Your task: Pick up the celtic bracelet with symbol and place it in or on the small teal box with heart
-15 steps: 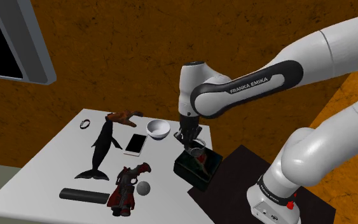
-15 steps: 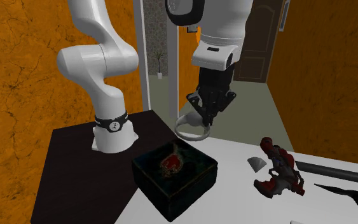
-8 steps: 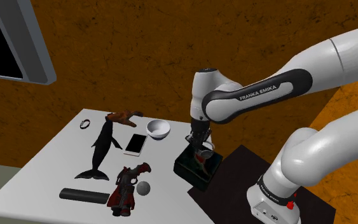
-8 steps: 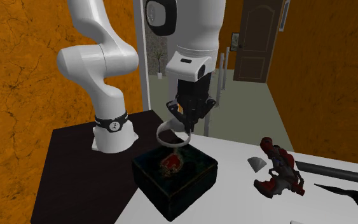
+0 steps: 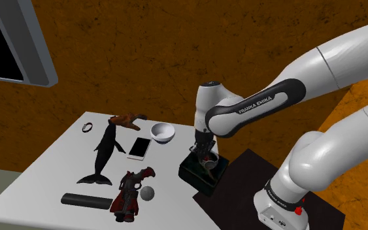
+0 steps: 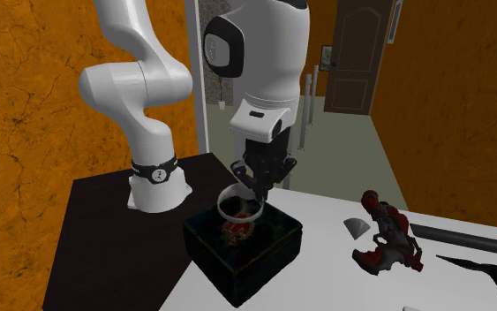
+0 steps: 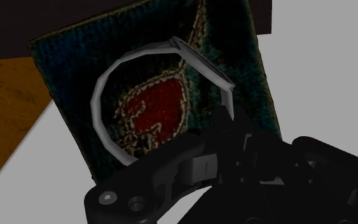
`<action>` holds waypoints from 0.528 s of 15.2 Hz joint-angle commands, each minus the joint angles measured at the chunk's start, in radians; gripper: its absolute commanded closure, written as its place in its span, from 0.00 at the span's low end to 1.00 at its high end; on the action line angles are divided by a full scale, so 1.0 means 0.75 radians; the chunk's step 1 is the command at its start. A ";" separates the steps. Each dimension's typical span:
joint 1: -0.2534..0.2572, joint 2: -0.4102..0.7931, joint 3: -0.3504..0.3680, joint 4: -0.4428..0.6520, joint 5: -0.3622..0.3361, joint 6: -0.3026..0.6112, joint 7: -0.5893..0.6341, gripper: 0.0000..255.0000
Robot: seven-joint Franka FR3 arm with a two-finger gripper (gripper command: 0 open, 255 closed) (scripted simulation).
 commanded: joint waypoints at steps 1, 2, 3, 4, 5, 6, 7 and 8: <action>-0.002 0.037 0.008 -0.012 0.000 0.050 0.002 1.00; -0.003 0.056 0.012 -0.017 -0.001 0.074 0.003 1.00; -0.003 0.056 0.011 -0.018 -0.001 0.074 0.003 1.00; -0.003 0.056 0.011 -0.018 -0.001 0.074 0.003 1.00; -0.003 0.056 0.011 -0.017 -0.001 0.074 0.003 1.00; -0.003 0.056 0.011 -0.017 -0.002 0.074 0.003 1.00; -0.003 0.056 0.011 -0.017 -0.002 0.074 0.003 1.00; -0.003 0.056 0.011 -0.017 -0.002 0.074 0.003 1.00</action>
